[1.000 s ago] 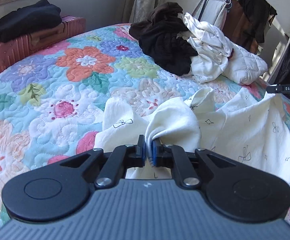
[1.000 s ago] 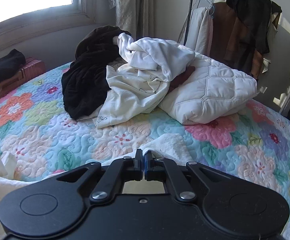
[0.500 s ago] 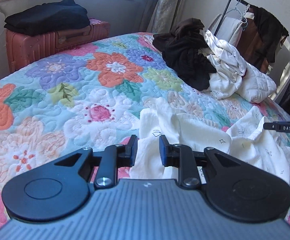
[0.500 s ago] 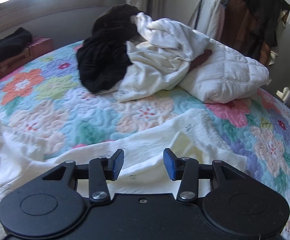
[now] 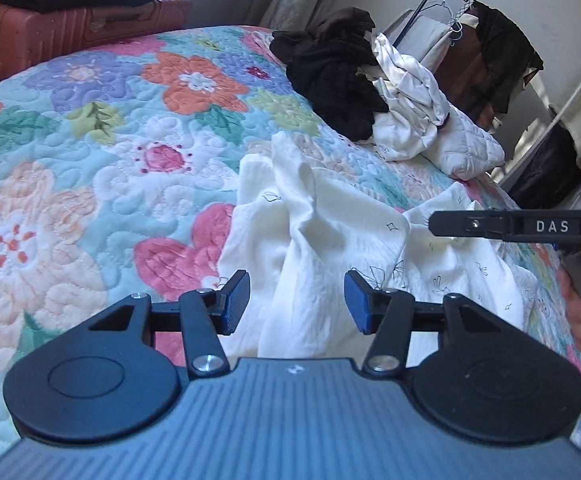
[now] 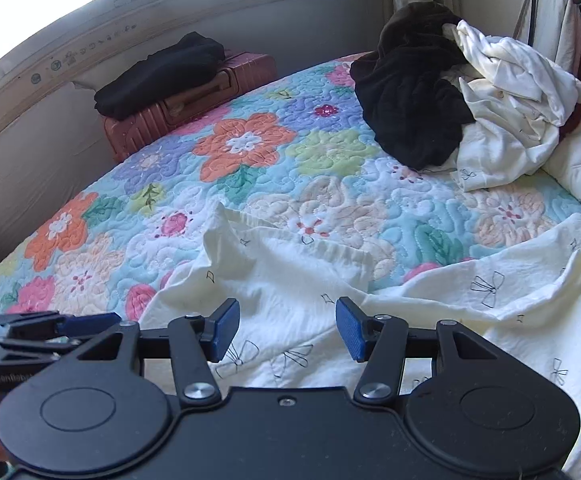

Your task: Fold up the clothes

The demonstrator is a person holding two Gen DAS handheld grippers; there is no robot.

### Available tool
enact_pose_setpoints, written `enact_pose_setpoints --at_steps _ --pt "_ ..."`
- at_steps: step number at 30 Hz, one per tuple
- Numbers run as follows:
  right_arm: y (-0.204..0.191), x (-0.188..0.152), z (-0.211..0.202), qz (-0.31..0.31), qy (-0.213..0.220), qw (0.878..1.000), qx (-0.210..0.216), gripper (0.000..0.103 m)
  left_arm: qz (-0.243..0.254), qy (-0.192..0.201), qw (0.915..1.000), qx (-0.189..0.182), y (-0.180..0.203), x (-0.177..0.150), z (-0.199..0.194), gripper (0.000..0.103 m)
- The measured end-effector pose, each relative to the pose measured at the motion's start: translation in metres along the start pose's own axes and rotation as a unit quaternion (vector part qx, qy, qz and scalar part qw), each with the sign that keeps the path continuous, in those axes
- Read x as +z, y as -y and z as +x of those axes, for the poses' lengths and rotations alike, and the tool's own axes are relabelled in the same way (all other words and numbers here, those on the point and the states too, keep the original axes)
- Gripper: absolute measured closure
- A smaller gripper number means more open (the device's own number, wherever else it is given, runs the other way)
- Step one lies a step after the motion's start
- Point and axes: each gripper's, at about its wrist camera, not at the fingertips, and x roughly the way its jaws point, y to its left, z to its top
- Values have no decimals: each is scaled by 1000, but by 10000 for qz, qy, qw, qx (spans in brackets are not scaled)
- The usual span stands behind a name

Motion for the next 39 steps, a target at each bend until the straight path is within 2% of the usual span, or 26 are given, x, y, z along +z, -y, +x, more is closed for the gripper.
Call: enact_pose_setpoints --at_steps 2,3,6,7,12,15,17,19,20,21,22,23,24,26,27,28,31,34,35,37,39 --pt "5 2 12 162 -43 9999 34 45 -37 -64 10000 45 2 7 17 52" --pt "7 4 20 182 -68 9998 26 45 -57 -97 9999 75 3 10 26 56" --pt "13 10 42 212 -134 9997 -23 44 247 -132 9984 493 7 11 36 102" --pt "18 12 48 267 -143 9995 -56 44 356 -142 9972 639 9 10 38 102" --pt "44 21 75 551 -152 9982 -182 38 -107 -8 9960 887 -13 19 28 102" --pt "57 26 91 719 -226 9970 167 38 -305 108 9961 824 -25 24 21 102" --pt "62 27 104 848 -352 9944 519 38 -436 125 9966 694 -33 26 22 99" --pt "59 25 114 819 -359 9936 692 40 -612 123 9965 558 -41 25 27 96" --pt "55 24 116 681 -328 9938 810 45 -712 110 9963 477 -45 24 31 93" --pt "51 23 116 488 -302 9940 927 56 -812 98 9959 396 -49 23 35 86" --pt "46 22 115 271 -286 9938 1039 69 -877 45 9956 325 -51 21 40 73" --pt "41 20 112 68 -251 9938 1082 96 -934 -17 9953 257 -53 19 45 69" --pt "36 18 109 -130 -210 9935 1109 95 -991 -78 9949 188 -55 18 49 68" --pt "26 15 101 -527 -130 9918 1160 96 -805 -72 9966 170 -47 16 53 75" --pt "21 13 98 -724 -89 9903 1185 96 -656 -36 9977 139 -40 15 54 101" --pt "16 11 94 -922 -49 9884 1209 96 -507 0 9987 107 -34 15 54 103" --pt "11 10 80 -1410 191 9818 1261 96 42 611 9980 147 -11 19 37 103" --pt "16 18 58 -1442 1009 9769 1212 96 325 1355 9901 183 2 22 13 103" --pt "18 20 55 -1400 1206 9766 1097 96 367 1548 9866 356 4 23 8 103" --pt "21 25 56 -1273 1400 9786 805 96 322 1379 9869 778 -1 26 13 101" --pt "20 34 69 -1037 1122 9871 474 91 176 1099 9880 1075 -11 28 20 101"
